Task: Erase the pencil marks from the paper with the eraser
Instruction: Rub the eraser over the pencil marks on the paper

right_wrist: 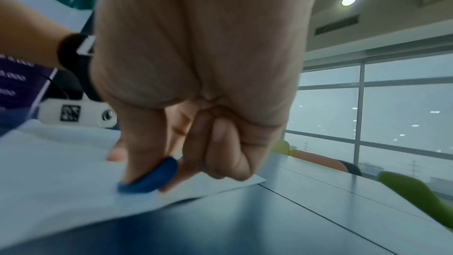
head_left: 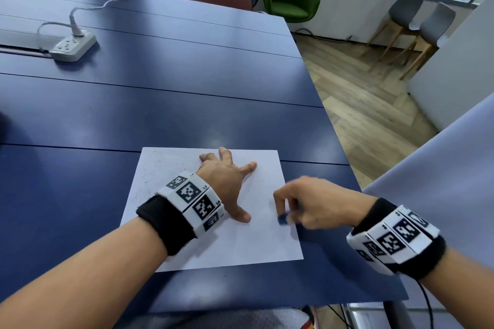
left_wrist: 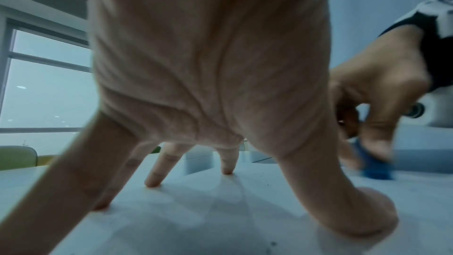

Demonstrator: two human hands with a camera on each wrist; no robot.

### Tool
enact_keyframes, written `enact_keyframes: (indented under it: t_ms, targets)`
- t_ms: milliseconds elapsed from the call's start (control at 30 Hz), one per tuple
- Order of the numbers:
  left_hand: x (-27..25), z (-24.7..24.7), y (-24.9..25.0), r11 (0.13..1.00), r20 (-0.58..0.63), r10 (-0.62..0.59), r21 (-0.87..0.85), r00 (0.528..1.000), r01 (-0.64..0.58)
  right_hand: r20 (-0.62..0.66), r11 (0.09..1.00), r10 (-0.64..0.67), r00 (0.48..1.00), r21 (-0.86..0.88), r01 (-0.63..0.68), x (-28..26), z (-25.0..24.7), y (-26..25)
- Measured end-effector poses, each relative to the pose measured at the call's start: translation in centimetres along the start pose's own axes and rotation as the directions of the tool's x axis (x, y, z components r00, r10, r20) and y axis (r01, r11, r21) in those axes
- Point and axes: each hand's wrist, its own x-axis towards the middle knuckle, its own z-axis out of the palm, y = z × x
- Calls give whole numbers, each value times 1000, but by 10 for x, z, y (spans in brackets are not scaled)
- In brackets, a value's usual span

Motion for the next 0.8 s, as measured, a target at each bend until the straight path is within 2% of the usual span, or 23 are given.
enact_keyframes:
  t_ms: [67, 100, 167, 233, 267, 367, 400, 433, 500, 567, 700, 800]
  targets:
    - [-1, 1, 0, 1000, -11, 2, 6, 1000, -1, -126, 999, 26, 992, 30, -22, 6, 1, 4]
    - [-1, 1, 0, 1000, -16, 2, 12, 1000, -2, -120, 999, 23, 992, 51, -16, 5, 3, 5]
    - [-2, 1, -1, 1000, -20, 2, 19, 1000, -1, 27, 995, -34, 999, 95, 32, -3, 7, 0]
    - [-2, 1, 0, 1000, -18, 2, 18, 1000, -2, 165, 993, -63, 984, 111, 45, -8, 6, -5]
    - [-1, 2, 0, 1000, -23, 2, 16, 1000, -1, 155, 996, -47, 987, 86, 34, -6, 3, -5]
    - [-1, 3, -1, 1000, -37, -1, 16, 999, 2, -41, 996, 33, 999, 87, -29, 6, 2, -1]
    - [-1, 3, -1, 1000, -39, -4, 19, 999, 5, -69, 996, 35, 997, 81, -29, 6, 3, -1]
    - [-1, 3, -1, 1000, -39, -5, 24, 999, 6, -54, 998, 21, 998, 52, -18, 3, 5, -1]
    - [-1, 2, -3, 1000, -32, -4, 26, 999, 5, 57, 1000, 5, 998, 4, -5, -8, 7, -5]
    - [-1, 3, -3, 1000, -25, 2, 30, 1000, -1, 110, 1000, 8, 994, 24, -10, -17, 3, -4]
    - [-5, 4, 0, 1000, -5, 12, 23, 1000, -12, -62, 993, 27, 998, 115, -20, -8, -5, 7]
    - [-9, 4, 3, 999, 29, 14, 30, 999, -15, -85, 991, 25, 996, 130, -13, 9, -2, 4]
